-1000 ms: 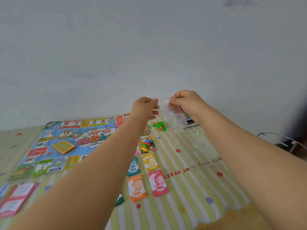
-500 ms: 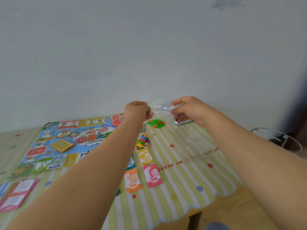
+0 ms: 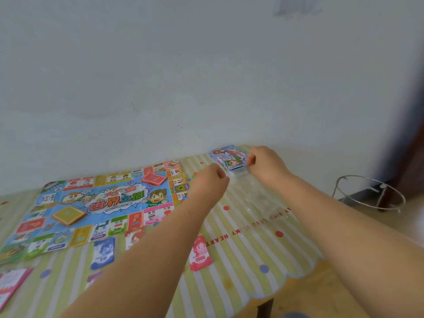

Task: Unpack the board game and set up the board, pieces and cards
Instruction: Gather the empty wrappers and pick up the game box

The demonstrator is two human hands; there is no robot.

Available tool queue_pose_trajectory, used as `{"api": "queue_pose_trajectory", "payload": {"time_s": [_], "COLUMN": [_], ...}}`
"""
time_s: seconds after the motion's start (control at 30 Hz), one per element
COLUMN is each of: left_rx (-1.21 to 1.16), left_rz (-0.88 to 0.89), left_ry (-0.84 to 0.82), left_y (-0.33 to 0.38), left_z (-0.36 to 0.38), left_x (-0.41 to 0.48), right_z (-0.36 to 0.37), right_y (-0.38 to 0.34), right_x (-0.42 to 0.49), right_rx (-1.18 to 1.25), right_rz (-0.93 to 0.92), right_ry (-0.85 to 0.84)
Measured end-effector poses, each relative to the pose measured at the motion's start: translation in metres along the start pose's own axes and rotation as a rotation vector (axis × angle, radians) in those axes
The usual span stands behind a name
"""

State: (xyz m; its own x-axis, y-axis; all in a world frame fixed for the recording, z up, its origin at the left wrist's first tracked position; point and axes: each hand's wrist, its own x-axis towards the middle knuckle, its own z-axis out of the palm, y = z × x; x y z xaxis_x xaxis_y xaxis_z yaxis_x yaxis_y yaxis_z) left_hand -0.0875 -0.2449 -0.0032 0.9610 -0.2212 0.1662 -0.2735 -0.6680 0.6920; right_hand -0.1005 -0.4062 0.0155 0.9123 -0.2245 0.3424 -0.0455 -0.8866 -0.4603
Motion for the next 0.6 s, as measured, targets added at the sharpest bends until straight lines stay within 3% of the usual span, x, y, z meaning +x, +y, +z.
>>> {"api": "queue_pose_trajectory", "payload": {"time_s": [0.3,0.6], "left_rx": [0.478,0.337], "left_rz": [0.268,0.220], "left_ry": [-0.048,-0.212], "left_y": [-0.009,-0.019], "left_z": [0.021,0.029], "left_x": [0.004,0.007], "right_z": [0.020,0.016], "right_y": [0.014,0.024], "right_x": [-0.005,-0.003], "right_rx": [-0.363,-0.217], "right_rz": [-0.050,-0.021], "right_ry": [-0.165,-0.129]}}
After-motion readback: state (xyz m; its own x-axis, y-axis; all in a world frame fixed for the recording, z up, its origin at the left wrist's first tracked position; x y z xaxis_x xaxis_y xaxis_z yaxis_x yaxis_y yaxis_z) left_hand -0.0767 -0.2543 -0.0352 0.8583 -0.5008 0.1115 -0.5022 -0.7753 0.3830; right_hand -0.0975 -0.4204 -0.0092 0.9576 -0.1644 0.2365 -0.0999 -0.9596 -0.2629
